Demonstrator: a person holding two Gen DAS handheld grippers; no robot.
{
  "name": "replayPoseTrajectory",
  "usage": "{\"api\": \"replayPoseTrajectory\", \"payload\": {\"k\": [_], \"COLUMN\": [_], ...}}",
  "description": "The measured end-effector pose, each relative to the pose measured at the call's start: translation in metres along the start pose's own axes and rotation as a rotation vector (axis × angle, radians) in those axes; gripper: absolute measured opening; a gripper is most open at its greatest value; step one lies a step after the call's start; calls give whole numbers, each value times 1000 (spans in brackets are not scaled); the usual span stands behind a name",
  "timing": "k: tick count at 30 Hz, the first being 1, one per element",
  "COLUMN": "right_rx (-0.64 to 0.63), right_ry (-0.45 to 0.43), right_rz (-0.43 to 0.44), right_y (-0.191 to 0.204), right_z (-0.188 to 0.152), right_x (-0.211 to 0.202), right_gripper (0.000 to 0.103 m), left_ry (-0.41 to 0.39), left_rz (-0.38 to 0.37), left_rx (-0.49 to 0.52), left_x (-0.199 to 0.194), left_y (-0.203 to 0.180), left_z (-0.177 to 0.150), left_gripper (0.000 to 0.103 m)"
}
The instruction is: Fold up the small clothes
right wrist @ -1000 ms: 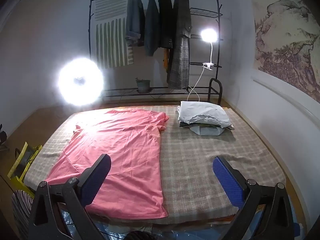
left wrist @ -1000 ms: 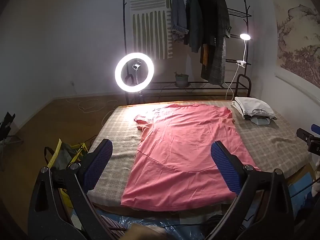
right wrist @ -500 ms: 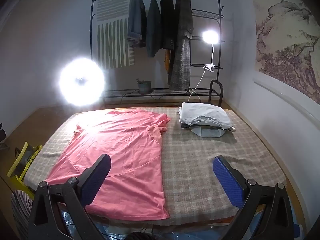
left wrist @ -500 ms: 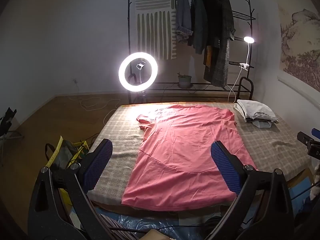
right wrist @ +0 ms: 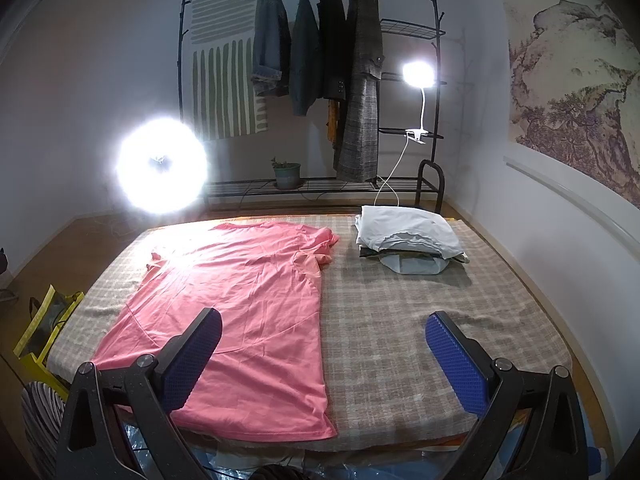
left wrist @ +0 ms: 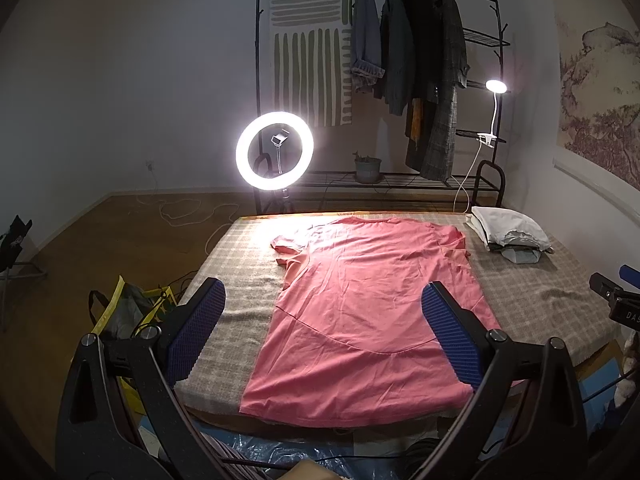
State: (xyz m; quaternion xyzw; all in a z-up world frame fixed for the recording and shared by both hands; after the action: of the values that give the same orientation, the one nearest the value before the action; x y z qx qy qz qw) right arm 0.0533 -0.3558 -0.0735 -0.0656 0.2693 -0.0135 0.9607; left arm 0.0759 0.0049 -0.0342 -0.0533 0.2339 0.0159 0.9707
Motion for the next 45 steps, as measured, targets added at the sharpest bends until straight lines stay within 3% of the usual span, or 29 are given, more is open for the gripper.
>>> {"api": "replayPoseTrajectory", "payload": {"k": [32, 45], "right_rx": [-12, -21], "right_ry": [-4, -27], "right_rz": [-4, 38], "right_y": [2, 12], "right_z": [0, 11], "right_x": [-1, 5], "right_gripper": [103, 103], "left_ry": [-1, -22], "left_rz": [-4, 19], "left_rx": [0, 2], "left_x": [0, 2], "left_y": [2, 10], "left_z": [1, 15], "left_gripper": [100, 100]}}
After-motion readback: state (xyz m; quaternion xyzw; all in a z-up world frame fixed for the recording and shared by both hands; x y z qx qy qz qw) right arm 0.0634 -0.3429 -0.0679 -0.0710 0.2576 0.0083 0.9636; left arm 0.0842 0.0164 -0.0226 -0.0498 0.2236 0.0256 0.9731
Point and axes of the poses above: each gripper's, at about its wrist camera, not at the fingertips, and x roughly the way its jaws point, y to its left, z to its top, the point moved 9 cm from there along x, roughly the way its jaws point, and after that the axes turned 7 degrees about -x, right-handed, at the moved point
